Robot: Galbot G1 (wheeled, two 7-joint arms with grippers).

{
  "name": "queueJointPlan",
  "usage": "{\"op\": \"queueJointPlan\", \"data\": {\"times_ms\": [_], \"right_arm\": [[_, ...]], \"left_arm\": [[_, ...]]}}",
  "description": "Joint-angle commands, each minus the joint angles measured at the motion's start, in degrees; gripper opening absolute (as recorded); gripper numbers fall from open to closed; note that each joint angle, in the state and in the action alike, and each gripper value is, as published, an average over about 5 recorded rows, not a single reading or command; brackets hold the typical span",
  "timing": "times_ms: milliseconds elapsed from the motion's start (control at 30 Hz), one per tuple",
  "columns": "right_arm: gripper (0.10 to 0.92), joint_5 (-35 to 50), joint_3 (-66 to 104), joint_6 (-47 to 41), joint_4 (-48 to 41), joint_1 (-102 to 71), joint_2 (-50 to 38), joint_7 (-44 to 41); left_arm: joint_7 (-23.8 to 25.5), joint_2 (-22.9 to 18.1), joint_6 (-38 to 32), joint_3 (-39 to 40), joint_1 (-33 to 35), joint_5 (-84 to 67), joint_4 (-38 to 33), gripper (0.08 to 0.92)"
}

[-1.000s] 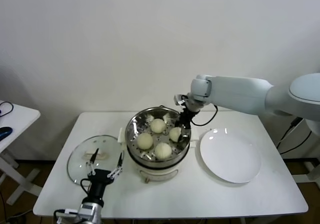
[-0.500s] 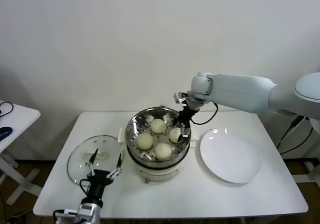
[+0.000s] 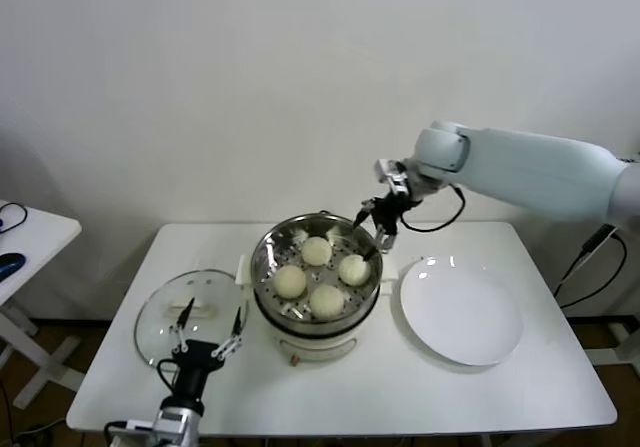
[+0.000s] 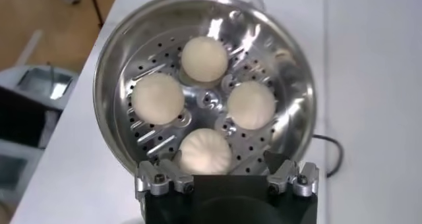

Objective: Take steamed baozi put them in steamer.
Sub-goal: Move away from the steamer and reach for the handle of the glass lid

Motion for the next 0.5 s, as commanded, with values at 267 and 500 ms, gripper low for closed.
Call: {"op": "queueJointPlan", "data": {"times_ms": [267,500], "right_arm": [[0.823,-8.3,50.1,9.7,17.4,-41.5,-27.8,26.7],[0.823,-12.5,95.0,13.3,22.5,-84.1,-22.9,33.4]], "left_arm": [[-1.7,0.1,-2.2,0.6,1.3,1.3,-1.3,0.823],[-2.7,-1.1,-2.5,1.6,2.0,4.7,-2.9,0.823]]}}
